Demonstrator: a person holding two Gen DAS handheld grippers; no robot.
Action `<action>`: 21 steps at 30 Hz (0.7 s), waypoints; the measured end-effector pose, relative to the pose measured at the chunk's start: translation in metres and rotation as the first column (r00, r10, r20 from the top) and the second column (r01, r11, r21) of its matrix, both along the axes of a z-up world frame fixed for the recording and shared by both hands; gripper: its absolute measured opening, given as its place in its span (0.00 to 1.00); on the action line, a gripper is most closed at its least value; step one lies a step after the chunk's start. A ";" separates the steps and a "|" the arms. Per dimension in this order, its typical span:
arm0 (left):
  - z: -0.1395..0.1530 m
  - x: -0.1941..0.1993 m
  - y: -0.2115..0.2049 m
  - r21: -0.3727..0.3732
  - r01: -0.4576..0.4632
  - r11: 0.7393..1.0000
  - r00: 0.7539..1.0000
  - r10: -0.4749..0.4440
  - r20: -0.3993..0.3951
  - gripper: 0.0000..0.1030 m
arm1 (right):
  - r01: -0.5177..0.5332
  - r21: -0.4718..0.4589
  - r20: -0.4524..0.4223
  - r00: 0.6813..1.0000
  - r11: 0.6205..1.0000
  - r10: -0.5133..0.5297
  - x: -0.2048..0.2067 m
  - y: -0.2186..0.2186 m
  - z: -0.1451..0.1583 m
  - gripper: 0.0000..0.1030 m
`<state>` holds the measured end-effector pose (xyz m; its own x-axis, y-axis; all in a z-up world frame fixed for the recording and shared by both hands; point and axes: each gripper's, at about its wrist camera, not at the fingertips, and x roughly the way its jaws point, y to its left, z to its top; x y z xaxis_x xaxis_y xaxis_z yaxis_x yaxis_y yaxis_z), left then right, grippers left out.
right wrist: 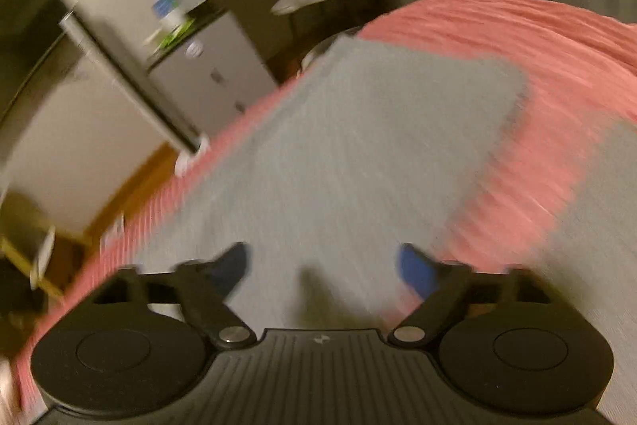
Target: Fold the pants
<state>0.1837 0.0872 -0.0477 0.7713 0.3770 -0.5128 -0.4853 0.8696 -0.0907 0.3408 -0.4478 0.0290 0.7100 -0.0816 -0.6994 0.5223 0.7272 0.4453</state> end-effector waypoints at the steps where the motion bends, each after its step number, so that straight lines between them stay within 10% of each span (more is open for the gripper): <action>1: -0.005 0.006 0.001 -0.012 0.007 1.000 0.999 -0.007 -0.038 1.00 | 0.007 -0.017 -0.004 1.000 1.000 -0.007 0.027 0.000 0.001 0.61; 11: -0.018 0.017 0.005 -0.022 -0.001 1.000 0.996 -0.001 -0.087 1.00 | 0.145 -0.159 -0.206 0.963 0.977 -0.177 0.182 0.004 -0.042 0.76; 16: -0.016 0.018 0.009 -0.035 0.002 0.999 0.996 -0.005 -0.084 1.00 | 0.112 -0.271 -0.197 0.966 0.956 -0.169 0.170 0.016 -0.038 0.10; 21: -0.014 0.016 0.014 -0.073 0.007 0.997 0.998 -0.012 -0.065 1.00 | 0.137 -0.159 -0.004 0.990 0.978 -0.139 0.098 -0.011 -0.008 0.05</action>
